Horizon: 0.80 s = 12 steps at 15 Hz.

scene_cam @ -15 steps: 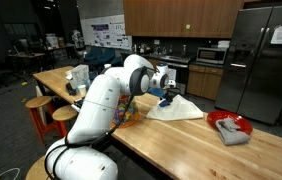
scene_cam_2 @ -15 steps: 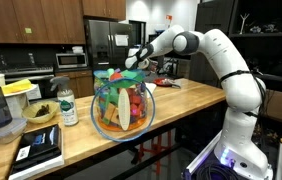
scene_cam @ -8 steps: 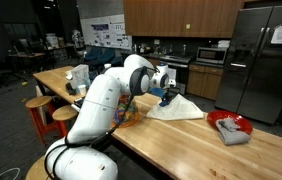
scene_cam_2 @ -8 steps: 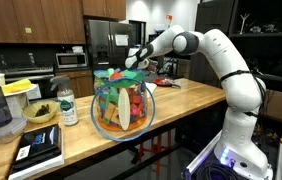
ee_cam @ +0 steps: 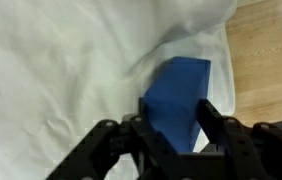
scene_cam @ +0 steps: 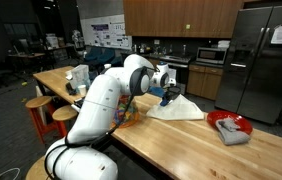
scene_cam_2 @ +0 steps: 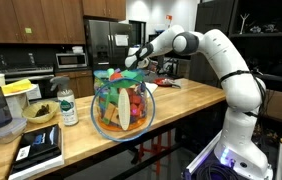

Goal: Lift the blue plush block from the towel, put it in the bag and then move the bag to the left

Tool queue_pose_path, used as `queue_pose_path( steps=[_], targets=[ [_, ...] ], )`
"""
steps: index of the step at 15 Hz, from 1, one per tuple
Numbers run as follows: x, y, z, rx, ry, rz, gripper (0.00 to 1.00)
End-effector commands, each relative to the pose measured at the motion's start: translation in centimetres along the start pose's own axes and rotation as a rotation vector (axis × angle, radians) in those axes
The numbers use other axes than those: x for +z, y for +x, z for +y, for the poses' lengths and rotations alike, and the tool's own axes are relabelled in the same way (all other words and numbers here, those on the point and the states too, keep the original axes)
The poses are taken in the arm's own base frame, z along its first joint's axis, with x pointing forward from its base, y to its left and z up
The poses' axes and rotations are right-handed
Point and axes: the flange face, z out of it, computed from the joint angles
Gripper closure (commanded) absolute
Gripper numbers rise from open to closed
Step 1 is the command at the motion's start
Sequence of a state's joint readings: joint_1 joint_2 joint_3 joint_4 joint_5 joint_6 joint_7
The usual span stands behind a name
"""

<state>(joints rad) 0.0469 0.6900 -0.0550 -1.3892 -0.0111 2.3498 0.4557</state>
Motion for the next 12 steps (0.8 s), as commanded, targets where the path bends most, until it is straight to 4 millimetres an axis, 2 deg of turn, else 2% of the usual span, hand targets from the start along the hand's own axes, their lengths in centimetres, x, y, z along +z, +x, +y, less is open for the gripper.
queue_pose_path(
  steps=[1,4,12],
  targets=[
    [-1.8,0.2,0.1,-0.010,0.005,-0.009,0.75],
    [-3.2,0.3,0.0,-0.033,0.010,-0.006,0.80],
    [-7.3,0.7,-0.2,-0.110,0.002,0.010,0.80]
  ],
)
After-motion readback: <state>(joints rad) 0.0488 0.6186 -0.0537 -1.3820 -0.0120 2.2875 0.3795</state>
